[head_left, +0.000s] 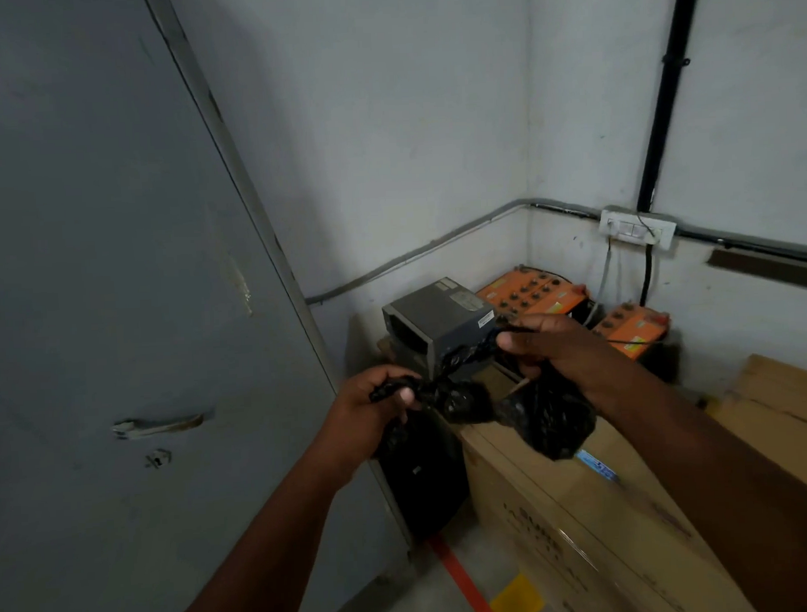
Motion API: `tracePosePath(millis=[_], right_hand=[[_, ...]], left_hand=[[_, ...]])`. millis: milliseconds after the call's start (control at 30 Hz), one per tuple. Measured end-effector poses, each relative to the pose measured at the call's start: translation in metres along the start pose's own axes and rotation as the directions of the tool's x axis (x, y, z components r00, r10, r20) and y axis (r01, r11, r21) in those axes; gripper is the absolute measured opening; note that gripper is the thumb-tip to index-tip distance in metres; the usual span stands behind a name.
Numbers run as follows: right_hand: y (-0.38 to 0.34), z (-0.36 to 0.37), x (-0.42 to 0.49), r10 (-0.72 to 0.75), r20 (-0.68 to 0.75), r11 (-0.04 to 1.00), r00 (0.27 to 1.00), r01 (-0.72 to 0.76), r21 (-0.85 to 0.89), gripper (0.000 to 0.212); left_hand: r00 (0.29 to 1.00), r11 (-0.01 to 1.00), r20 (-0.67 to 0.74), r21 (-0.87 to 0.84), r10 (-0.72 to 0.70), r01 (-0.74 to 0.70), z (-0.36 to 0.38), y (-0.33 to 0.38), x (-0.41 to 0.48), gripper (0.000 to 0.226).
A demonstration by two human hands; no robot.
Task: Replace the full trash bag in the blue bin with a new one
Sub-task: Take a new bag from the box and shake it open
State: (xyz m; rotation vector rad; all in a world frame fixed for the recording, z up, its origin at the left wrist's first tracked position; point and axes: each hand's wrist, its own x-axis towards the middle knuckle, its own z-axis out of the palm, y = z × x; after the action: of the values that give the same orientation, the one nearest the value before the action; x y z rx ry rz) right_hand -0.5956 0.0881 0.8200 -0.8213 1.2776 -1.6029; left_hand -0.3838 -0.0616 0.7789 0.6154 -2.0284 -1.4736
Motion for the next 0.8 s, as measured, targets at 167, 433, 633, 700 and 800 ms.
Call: tracePosePath(millis=[167,433,633,700,800], right_hand=[[0.028,-0.032,0.013,-0.016,0.085,0.731,0.996,0.069,-0.679,0.020],[0.013,-0.039,-0.001,-0.047,0.223,0.989,0.974,0.015,0.144,0.044],[0.018,-0.039,0.042,-0.097,-0.182,0.995,0.979,0.096,-0.014,0.009],[0.034,-0.042,0.042,-0.065,-0.213,0.973,0.975,0.015,-0.231,0.009],[0.044,-0.054,0.034,-0.019,-0.286,0.979,0.958,-0.040,-0.200,0.009]], left_hand=[[0.975,0.894,-0.176,-0.446,-0.139,0.047,-0.004,0.000,-0.002,0.015],[0.977,0.994,-0.192,0.024,-0.096,0.102,-0.007,0.000,0.002,0.014],[0.985,0.960,0.040,-0.220,-0.171,0.175,-0.008,0.007,-0.002,0.011],[0.983,0.902,-0.005,-0.398,-0.182,0.165,-0.008,0.011,0.000,0.005],[0.962,0.947,-0.216,-0.307,-0.170,0.098,-0.013,0.008,0.007,0.012]])
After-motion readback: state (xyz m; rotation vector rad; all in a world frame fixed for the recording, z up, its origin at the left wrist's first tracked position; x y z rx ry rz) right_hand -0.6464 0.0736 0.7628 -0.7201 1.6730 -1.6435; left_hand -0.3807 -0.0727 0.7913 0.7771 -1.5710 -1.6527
